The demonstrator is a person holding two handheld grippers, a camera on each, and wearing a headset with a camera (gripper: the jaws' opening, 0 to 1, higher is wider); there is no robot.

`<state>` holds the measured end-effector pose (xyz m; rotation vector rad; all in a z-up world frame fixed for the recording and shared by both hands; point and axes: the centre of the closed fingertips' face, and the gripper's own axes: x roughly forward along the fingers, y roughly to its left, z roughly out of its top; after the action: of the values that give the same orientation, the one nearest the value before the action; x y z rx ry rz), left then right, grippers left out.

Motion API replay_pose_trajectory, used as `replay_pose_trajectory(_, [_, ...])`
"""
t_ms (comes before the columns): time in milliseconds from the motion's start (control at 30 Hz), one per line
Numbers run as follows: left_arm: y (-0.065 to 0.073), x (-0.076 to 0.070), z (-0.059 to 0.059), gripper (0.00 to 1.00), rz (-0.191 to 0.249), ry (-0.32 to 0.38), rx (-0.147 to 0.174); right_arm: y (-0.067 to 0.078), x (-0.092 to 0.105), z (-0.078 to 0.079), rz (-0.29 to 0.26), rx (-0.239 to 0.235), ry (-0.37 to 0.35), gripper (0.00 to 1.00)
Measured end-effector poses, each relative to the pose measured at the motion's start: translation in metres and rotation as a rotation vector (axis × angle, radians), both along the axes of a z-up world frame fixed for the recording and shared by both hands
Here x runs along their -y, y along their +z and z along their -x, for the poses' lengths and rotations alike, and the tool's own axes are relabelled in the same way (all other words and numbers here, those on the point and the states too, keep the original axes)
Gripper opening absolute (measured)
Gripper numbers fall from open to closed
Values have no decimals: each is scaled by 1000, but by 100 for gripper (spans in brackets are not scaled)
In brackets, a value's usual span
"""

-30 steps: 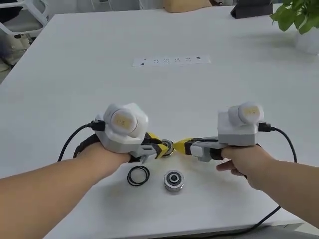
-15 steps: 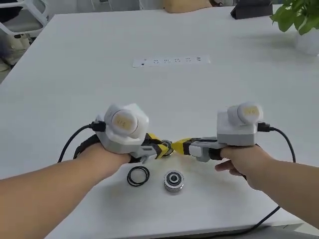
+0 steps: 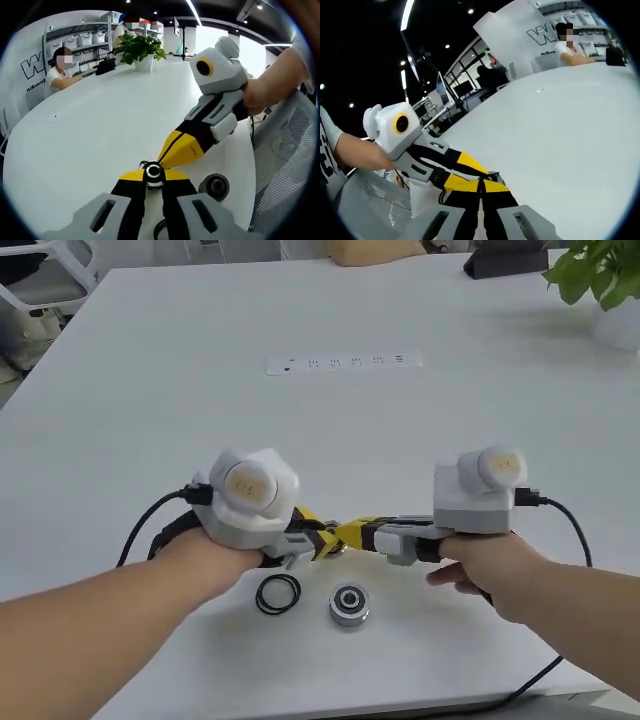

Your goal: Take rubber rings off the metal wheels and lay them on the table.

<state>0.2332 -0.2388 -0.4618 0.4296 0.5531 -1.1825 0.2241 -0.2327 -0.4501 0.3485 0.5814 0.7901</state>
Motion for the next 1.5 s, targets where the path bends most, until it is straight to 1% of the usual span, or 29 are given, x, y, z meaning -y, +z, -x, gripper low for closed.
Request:
replay_pose_trajectory(100, [0, 0, 0, 7, 0, -1, 1, 0, 1, 1, -22, -4, 4, 0])
replay_pose_trajectory(233, [0, 0, -1, 7, 1, -1, 1, 2, 0, 3, -37, -7, 15, 0])
replay_pose_trajectory(267, [0, 0, -1, 7, 2, 0, 2, 4, -2, 5, -53, -7, 20, 0])
replay_pose_trajectory(400, [0, 0, -1, 7, 5, 0, 4, 5, -4, 8, -56, -9, 23, 0])
replay_pose_trajectory(533, [0, 0, -1, 7, 1, 0, 4, 2, -2, 8, -30, -10, 12, 0])
replay_pose_trajectory(633, [0, 0, -1, 7, 2, -4, 8, -1, -1, 9, 1, -5, 11, 0])
replay_pose_trajectory(733, [0, 0, -1, 7, 1, -11, 15, -2, 5, 6, 8, -5, 0, 0])
replay_pose_trajectory(833, [1, 0, -1, 7, -1, -6, 14, -2, 5, 6, 8, -6, -4, 0])
replay_pose_trajectory(900, [1, 1, -1, 7, -1, -7, 20, -2, 6, 5, 7, -6, -6, 0])
replay_pose_trajectory(1200, [1, 1, -2, 8, 6, 1, -2, 0, 8, 4, 2, -3, -14, 0])
replay_pose_trajectory(1300, [2, 0, 0, 10, 18, 3, -20, 0, 8, 3, 0, -2, -12, 0])
replay_pose_trajectory(1400, [2, -1, 0, 12, 13, 4, -17, 1, 8, 4, -2, -2, -11, 0])
replay_pose_trajectory(1500, [2, -3, 1, 14, 16, 7, -25, 1, 7, 5, 0, -2, -10, 0])
